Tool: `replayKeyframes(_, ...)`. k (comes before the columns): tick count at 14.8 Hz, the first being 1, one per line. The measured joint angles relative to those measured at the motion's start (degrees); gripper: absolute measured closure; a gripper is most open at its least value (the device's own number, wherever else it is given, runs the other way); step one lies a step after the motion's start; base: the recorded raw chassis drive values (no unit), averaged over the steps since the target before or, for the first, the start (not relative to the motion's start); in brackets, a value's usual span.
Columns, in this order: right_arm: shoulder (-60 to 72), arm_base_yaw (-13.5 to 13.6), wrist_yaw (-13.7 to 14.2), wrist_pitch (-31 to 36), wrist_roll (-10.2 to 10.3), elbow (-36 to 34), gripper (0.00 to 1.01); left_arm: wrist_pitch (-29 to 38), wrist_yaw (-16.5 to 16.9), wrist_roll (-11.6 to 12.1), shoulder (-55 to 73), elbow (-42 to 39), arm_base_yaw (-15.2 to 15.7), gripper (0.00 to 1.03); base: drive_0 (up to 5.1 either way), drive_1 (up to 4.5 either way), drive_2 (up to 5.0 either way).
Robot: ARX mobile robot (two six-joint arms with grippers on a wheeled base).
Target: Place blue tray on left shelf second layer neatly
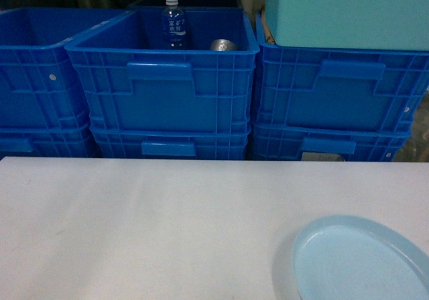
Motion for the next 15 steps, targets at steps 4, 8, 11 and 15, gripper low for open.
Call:
replayKeyframes(4, 17.6, -6.4, -10.4, 1.6, -6.1, -2.5, 0.03, 0.0, 0.0, 0.0, 0.0, 0.0, 0.0, 0.05, 0.0, 0.00, 0.0)
replayKeyframes(8, 23.9, -7.0, -9.1, 6.3, -13.2, -5.4, 0.03, 0.0, 0.0, 0.0, 0.0, 0.0, 0.0, 0.05, 0.0, 0.00, 0.0)
replayKeyframes(11, 29.6, -2.1, -8.4, 13.0, -13.3, -6.6, 0.03, 0.0, 0.0, 0.0, 0.0, 0.0, 0.0, 0.05, 0.0, 0.00, 0.0)
replayKeyframes(15, 35.1, -0.7, -7.5, 18.6, -11.4, -7.8, 0.03, 0.0, 0.0, 0.0, 0.0, 0.0, 0.0, 0.05, 0.0, 0.00, 0.0)
